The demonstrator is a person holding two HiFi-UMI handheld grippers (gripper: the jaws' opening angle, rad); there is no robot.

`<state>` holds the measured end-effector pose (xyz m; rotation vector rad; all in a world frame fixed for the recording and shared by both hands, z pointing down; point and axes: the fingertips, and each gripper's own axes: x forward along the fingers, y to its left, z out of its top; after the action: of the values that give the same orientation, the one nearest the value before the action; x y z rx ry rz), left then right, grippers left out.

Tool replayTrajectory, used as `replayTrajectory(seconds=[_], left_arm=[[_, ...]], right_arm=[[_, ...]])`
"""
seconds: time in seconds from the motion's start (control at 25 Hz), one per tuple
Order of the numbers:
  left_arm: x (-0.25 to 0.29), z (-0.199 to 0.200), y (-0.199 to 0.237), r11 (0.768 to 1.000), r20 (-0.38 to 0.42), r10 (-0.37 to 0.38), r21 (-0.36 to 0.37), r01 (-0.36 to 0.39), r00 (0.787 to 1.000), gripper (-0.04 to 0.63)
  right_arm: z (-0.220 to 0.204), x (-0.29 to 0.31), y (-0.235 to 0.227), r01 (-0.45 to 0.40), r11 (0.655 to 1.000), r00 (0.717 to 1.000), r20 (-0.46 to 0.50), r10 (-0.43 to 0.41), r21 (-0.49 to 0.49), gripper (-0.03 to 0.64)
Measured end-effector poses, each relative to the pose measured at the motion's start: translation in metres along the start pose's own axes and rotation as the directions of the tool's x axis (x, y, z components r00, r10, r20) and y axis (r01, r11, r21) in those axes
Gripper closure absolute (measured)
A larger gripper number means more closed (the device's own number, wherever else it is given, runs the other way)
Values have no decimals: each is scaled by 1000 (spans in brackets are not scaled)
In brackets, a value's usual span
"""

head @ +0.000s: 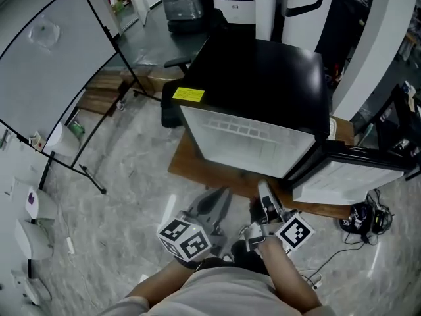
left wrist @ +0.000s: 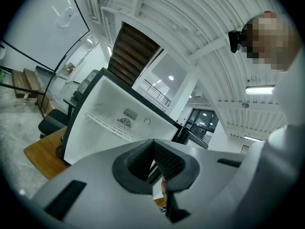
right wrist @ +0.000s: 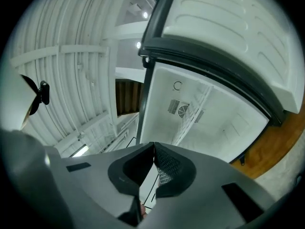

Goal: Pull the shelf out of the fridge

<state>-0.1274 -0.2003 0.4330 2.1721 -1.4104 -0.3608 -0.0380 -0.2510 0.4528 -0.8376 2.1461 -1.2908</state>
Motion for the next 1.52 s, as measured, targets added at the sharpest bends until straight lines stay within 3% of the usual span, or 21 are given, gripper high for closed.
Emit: replayTrajectory(seconds=[0.32,0.6,0.72,0.88,1.44,1.52], left_arm=[[44,12,27,1000,-64,-8,-9,7,998,589],[73,7,59,997,-154,-75,-37,70,985,589],[80,7,68,995,-183,-98,-46,91,978,589],[89,3,77,992,-218,-127,-52,119,968,589],[104,-1,98,988,-267,-153,-72,139,951,589],[105,1,100,988,-267,-151,-72,136,952,589]], right_arm=[[15,42,-38,48,994,997,50,-53,102,601],[42,73,-85,92,983,975,185,-121,160,597],[51,84,-101,119,978,960,234,-157,170,531],[52,89,-122,164,964,939,267,-218,209,494],[73,130,-157,116,952,923,323,-208,282,479],[76,134,-158,118,951,918,334,-214,285,506]])
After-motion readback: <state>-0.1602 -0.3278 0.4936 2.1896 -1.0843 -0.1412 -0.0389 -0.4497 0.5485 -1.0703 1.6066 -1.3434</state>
